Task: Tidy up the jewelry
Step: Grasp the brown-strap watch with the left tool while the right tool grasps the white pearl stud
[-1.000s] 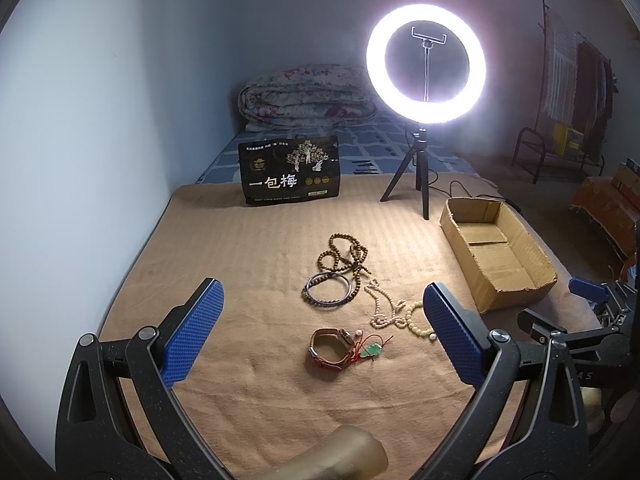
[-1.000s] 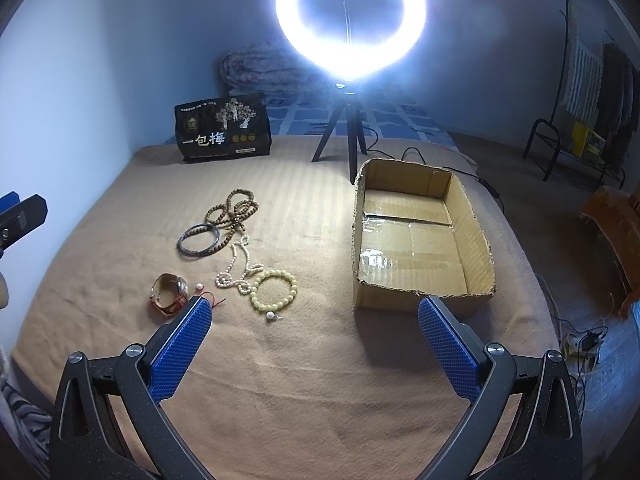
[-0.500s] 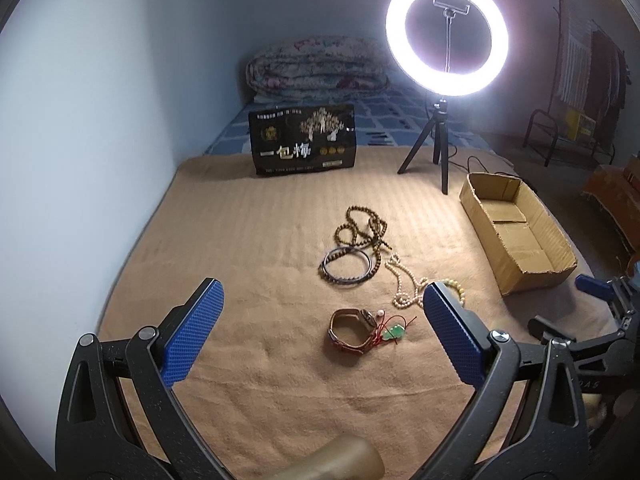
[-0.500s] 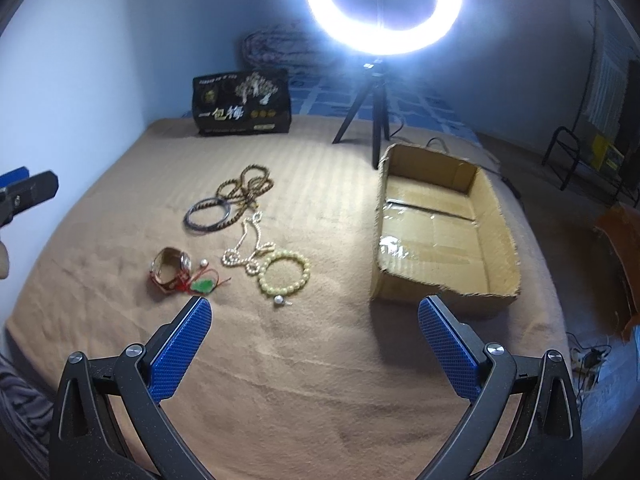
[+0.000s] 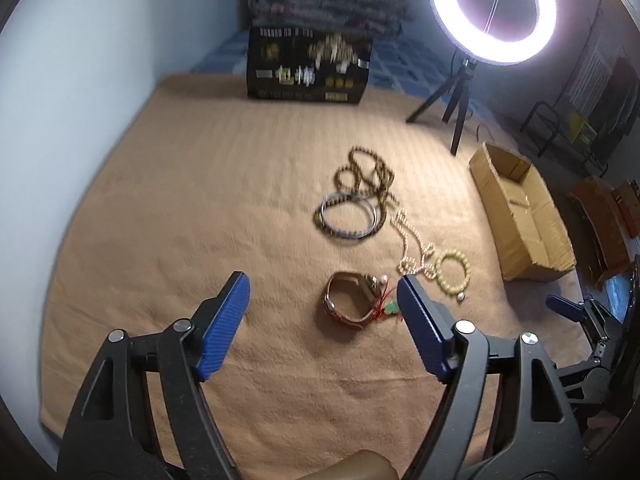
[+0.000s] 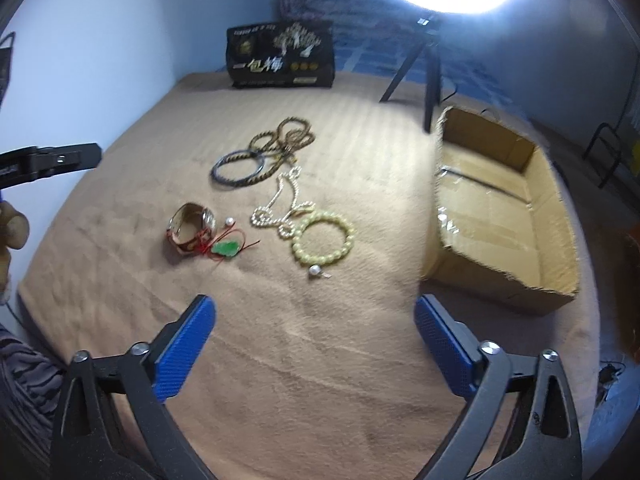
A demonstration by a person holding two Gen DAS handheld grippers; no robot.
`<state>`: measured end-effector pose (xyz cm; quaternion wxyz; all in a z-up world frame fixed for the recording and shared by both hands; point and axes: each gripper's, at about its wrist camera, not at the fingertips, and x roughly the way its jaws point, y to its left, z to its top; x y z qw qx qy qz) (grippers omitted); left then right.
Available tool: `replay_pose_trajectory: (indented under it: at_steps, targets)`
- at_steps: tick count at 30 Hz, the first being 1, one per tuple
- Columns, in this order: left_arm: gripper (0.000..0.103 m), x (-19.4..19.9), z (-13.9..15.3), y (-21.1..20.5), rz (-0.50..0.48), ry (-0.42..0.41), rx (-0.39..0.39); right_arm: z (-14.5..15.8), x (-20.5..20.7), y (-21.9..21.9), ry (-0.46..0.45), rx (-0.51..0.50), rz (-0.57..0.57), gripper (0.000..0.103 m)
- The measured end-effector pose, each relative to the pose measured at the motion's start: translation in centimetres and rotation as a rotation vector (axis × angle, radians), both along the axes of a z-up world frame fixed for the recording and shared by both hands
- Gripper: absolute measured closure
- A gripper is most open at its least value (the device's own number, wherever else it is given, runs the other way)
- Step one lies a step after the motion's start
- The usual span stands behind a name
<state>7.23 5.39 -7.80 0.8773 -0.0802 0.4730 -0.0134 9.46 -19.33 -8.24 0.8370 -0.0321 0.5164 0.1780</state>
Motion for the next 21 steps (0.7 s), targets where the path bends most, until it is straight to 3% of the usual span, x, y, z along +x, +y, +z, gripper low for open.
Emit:
replay_pose_trajectory:
  at_steps: [4,15,21]
  targets:
    - [0.036,1.2,-2.1,-0.3,-0.028,0.084,-0.018,-1.5,0.8,0.4,0.066,0.019,0.014,0.018]
    - [0.053,4.4,-6.1,0.2,-0.05,0.229,-0.116,-4.6,3.3,0.8,0.137,0.031,0.046,0.06]
    - [0.061,5.0,-8.0,0.1,-0.066,0.284,-0.134,-5.6,4.4,1.1,0.15,0.029,0.054,0.068]
